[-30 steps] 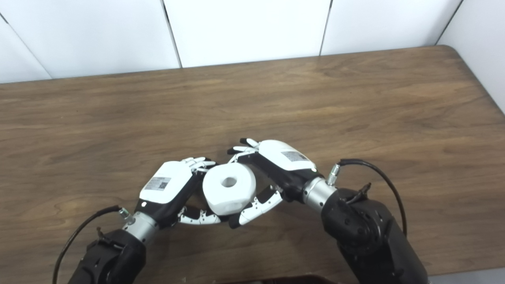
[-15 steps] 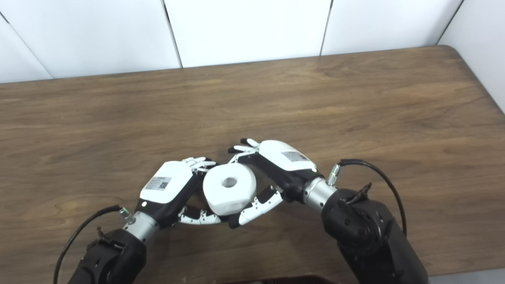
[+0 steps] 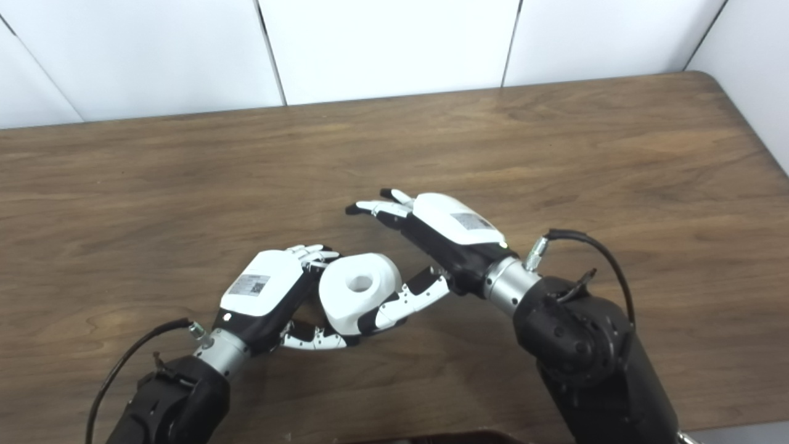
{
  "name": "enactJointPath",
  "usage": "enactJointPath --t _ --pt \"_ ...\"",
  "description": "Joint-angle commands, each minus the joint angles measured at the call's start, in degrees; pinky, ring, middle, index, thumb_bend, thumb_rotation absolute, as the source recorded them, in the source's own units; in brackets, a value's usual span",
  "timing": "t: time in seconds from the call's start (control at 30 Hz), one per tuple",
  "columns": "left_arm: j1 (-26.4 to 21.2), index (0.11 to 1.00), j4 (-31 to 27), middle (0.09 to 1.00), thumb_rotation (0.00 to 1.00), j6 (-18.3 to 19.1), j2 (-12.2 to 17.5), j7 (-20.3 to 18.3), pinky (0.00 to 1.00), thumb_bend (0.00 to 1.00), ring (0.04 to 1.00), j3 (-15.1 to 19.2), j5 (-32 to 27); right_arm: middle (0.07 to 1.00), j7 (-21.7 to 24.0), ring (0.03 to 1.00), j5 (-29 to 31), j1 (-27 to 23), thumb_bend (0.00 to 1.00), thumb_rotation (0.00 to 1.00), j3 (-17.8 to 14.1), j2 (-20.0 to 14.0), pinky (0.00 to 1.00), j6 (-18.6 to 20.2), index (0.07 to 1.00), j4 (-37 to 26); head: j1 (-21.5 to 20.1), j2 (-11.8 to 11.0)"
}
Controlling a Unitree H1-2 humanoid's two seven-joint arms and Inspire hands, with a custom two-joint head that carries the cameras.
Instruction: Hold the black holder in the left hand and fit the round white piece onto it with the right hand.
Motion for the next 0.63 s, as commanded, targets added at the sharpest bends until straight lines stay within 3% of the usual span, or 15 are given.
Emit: enactJointPath --t 0.0,0.6 --pt "0.6 0.49 2.6 0.82 0.06 1.4 0.3 -3.6 0.87 0.51 0.876 -1.1 1.3 0.909 0.3 0.995 0.2 -2.3 1.0 0.47 -1.5 0.5 0.93 0.2 0.892 -2.6 0.0 0.0" --pt "0.7 0.49 3.6 0.814 0.06 0.9 0.7 -2.6 0.86 0.51 0.869 -0.5 1.0 0.929 9.8 1.0 -2.1 -6.5 1.0 0.52 -8.2 4.7 0.91 0.3 0.933 -4.8 0.0 -0.3"
